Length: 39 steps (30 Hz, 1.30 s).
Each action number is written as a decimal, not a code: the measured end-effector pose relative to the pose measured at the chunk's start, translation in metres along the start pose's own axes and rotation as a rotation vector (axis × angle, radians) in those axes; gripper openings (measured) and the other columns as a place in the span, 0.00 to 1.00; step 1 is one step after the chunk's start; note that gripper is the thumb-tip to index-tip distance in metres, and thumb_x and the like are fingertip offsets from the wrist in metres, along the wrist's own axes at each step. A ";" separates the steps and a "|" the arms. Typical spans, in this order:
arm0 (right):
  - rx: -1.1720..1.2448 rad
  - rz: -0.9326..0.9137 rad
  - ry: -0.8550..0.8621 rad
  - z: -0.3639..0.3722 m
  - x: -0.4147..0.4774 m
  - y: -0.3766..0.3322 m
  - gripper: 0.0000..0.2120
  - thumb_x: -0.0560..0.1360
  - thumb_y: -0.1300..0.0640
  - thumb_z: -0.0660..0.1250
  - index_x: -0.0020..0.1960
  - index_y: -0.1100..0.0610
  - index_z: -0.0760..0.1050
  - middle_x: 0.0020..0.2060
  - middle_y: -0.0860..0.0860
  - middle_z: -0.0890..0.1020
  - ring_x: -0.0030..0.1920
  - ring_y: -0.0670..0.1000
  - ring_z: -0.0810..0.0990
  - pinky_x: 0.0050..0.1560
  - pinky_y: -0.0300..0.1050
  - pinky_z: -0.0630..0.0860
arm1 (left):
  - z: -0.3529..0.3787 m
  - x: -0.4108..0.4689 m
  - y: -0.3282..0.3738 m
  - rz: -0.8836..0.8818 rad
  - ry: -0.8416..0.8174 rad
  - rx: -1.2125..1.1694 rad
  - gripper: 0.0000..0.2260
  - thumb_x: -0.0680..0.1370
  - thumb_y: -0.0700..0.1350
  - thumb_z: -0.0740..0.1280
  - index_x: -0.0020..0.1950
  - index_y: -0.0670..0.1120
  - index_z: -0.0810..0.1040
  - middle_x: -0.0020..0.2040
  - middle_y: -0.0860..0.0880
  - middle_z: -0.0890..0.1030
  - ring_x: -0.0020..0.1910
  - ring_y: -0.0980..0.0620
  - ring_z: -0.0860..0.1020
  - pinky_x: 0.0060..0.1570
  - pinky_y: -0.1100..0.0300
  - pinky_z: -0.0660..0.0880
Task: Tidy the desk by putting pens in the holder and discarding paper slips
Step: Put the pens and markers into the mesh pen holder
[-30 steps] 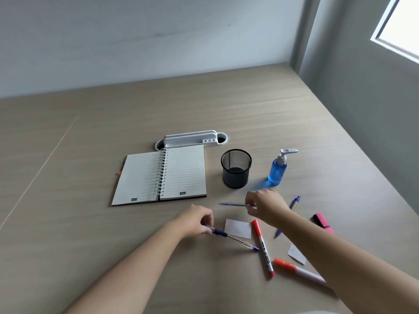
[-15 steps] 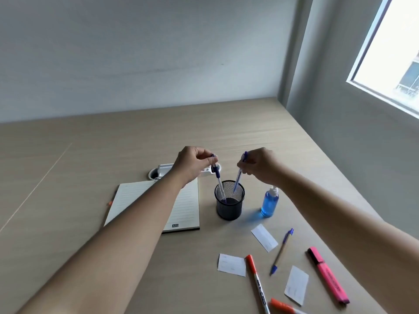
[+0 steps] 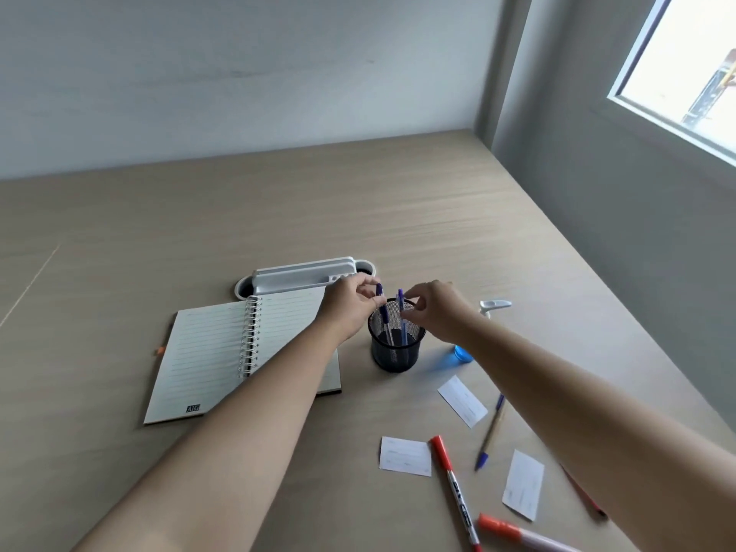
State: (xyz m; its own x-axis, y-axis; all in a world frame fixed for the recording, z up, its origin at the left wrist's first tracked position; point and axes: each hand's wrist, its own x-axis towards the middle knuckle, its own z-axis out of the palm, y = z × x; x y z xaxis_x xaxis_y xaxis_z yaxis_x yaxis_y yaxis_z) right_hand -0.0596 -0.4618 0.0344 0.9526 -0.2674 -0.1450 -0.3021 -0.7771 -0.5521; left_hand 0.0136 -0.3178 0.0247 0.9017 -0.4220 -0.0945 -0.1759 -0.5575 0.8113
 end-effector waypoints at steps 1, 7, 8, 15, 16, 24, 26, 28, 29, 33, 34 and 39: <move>0.012 -0.010 0.040 -0.001 -0.003 0.002 0.14 0.71 0.57 0.68 0.56 0.57 0.79 0.42 0.57 0.85 0.41 0.55 0.80 0.41 0.41 0.70 | 0.000 -0.001 0.002 0.008 0.051 0.022 0.15 0.72 0.43 0.73 0.58 0.45 0.78 0.46 0.49 0.79 0.40 0.52 0.75 0.47 0.61 0.72; 0.083 -0.038 0.209 -0.026 -0.058 0.023 0.07 0.72 0.60 0.67 0.48 0.58 0.81 0.34 0.55 0.83 0.37 0.53 0.77 0.42 0.40 0.66 | 0.009 -0.043 0.023 0.317 0.244 0.162 0.05 0.73 0.40 0.68 0.48 0.44 0.77 0.36 0.51 0.76 0.31 0.53 0.72 0.39 0.63 0.70; 0.094 -0.043 0.209 -0.031 -0.072 0.031 0.06 0.72 0.61 0.67 0.46 0.60 0.81 0.32 0.54 0.81 0.36 0.53 0.76 0.40 0.39 0.65 | 0.016 -0.055 0.026 0.355 0.236 0.191 0.02 0.73 0.40 0.68 0.45 0.44 0.77 0.34 0.51 0.76 0.32 0.51 0.73 0.37 0.63 0.69; -0.147 0.021 -0.261 -0.010 -0.161 0.097 0.05 0.69 0.52 0.71 0.39 0.53 0.78 0.29 0.43 0.74 0.32 0.44 0.72 0.36 0.40 0.70 | 0.089 -0.124 0.018 0.026 -0.245 0.552 0.09 0.73 0.53 0.65 0.39 0.48 0.77 0.44 0.45 0.83 0.47 0.44 0.81 0.44 0.57 0.76; -0.193 0.038 -0.336 -0.004 -0.172 0.102 0.07 0.68 0.51 0.71 0.41 0.54 0.79 0.32 0.45 0.75 0.35 0.46 0.74 0.38 0.41 0.72 | 0.098 -0.132 0.013 -0.023 -0.316 0.657 0.11 0.73 0.54 0.64 0.43 0.47 0.79 0.48 0.45 0.83 0.50 0.43 0.80 0.45 0.57 0.75; -0.349 -0.003 -0.473 0.033 -0.210 0.117 0.13 0.68 0.52 0.70 0.49 0.58 0.77 0.48 0.55 0.81 0.51 0.55 0.76 0.39 0.44 0.66 | 0.140 -0.158 -0.008 -0.200 -0.409 0.770 0.16 0.75 0.55 0.63 0.50 0.43 0.79 0.55 0.44 0.81 0.55 0.43 0.79 0.41 0.59 0.70; -0.355 -0.013 -0.471 0.039 -0.210 0.118 0.11 0.68 0.54 0.69 0.47 0.59 0.78 0.47 0.56 0.82 0.49 0.56 0.77 0.38 0.45 0.68 | 0.144 -0.157 -0.007 -0.234 -0.388 0.727 0.14 0.75 0.53 0.63 0.50 0.43 0.78 0.54 0.44 0.80 0.55 0.43 0.78 0.41 0.59 0.70; -0.369 -0.017 -0.461 0.041 -0.211 0.120 0.11 0.68 0.56 0.67 0.46 0.61 0.78 0.46 0.58 0.82 0.46 0.57 0.77 0.37 0.46 0.67 | 0.145 -0.156 -0.008 -0.274 -0.374 0.672 0.11 0.74 0.50 0.63 0.47 0.43 0.77 0.51 0.44 0.80 0.52 0.43 0.78 0.40 0.59 0.70; -0.373 -0.019 -0.462 0.041 -0.211 0.121 0.11 0.68 0.55 0.66 0.46 0.62 0.78 0.46 0.59 0.81 0.46 0.57 0.77 0.38 0.46 0.67 | 0.145 -0.157 -0.008 -0.291 -0.367 0.647 0.09 0.73 0.50 0.63 0.43 0.43 0.76 0.46 0.45 0.79 0.48 0.43 0.77 0.38 0.59 0.69; -0.250 0.037 -0.430 0.021 -0.202 0.120 0.10 0.67 0.52 0.70 0.43 0.58 0.78 0.37 0.53 0.79 0.37 0.51 0.74 0.35 0.44 0.68 | 0.137 -0.155 -0.005 -0.326 -0.353 0.555 0.14 0.70 0.50 0.64 0.30 0.46 0.64 0.35 0.46 0.74 0.40 0.43 0.74 0.29 0.60 0.63; -0.196 0.048 -0.399 0.014 -0.197 0.118 0.08 0.67 0.52 0.71 0.40 0.55 0.77 0.34 0.50 0.77 0.34 0.48 0.72 0.34 0.42 0.68 | 0.133 -0.153 -0.002 -0.324 -0.346 0.528 0.14 0.70 0.51 0.64 0.29 0.47 0.64 0.37 0.44 0.76 0.41 0.42 0.76 0.31 0.60 0.64; -0.006 0.015 -0.219 -0.031 -0.162 0.083 0.11 0.67 0.54 0.71 0.30 0.50 0.70 0.26 0.45 0.71 0.28 0.45 0.66 0.31 0.39 0.65 | 0.085 -0.124 0.026 -0.242 -0.289 0.286 0.12 0.69 0.49 0.66 0.29 0.46 0.70 0.32 0.46 0.76 0.30 0.48 0.77 0.31 0.61 0.74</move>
State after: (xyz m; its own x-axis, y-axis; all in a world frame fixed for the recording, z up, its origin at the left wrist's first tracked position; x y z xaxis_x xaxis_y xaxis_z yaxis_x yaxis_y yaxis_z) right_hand -0.2402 -0.5005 0.0376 0.9326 -0.1495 -0.3284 -0.3161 -0.7775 -0.5437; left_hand -0.1365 -0.3400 0.0084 0.7903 -0.4149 -0.4508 -0.1129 -0.8219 0.5584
